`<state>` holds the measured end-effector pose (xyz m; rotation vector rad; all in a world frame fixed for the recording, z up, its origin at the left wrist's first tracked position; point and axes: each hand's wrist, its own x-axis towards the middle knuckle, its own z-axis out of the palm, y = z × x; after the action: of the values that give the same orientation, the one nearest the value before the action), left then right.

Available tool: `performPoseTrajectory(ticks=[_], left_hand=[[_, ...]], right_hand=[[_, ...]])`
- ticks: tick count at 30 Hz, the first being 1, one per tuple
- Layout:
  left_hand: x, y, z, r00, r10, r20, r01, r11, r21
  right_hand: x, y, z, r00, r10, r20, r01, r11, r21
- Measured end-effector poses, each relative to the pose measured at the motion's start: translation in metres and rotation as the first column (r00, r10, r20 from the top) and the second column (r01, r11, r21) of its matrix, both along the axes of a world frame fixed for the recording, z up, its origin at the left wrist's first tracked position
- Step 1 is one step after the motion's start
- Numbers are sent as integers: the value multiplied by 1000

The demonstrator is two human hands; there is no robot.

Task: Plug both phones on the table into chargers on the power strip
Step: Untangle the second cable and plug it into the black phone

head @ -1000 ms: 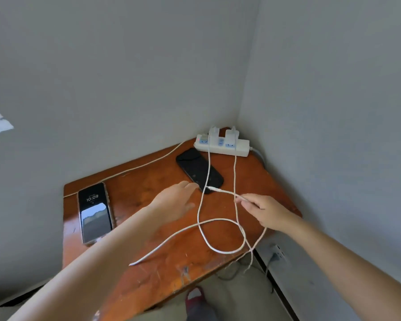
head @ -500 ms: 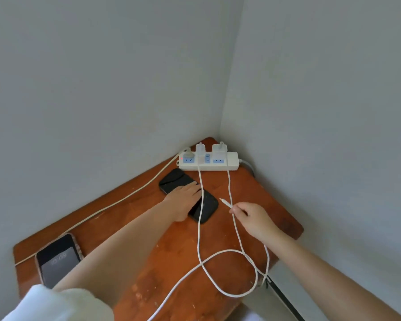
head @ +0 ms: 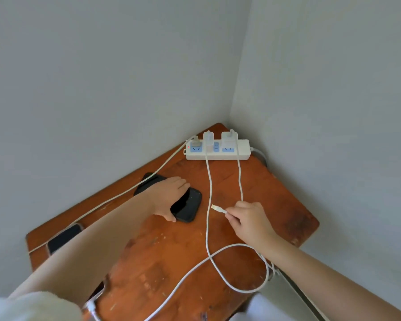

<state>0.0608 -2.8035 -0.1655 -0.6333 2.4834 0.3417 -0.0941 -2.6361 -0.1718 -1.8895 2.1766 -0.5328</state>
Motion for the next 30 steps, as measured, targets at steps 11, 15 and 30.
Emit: performPoseTrajectory(ticks=[11,15,30], left_hand=[[64,61,42,911,342,-232,-343,938,36],[68,71,42,890,381,-251,-385,922,34],[63,76,43,884,403,-237,-405,913,43]], right_hand=[[41,-8,53,958,265,-107,-277,953,-124],[46,-6,61,940,314,-132,-326,942,-83],[43,-5,63,929,343,-140,-341,939,37]])
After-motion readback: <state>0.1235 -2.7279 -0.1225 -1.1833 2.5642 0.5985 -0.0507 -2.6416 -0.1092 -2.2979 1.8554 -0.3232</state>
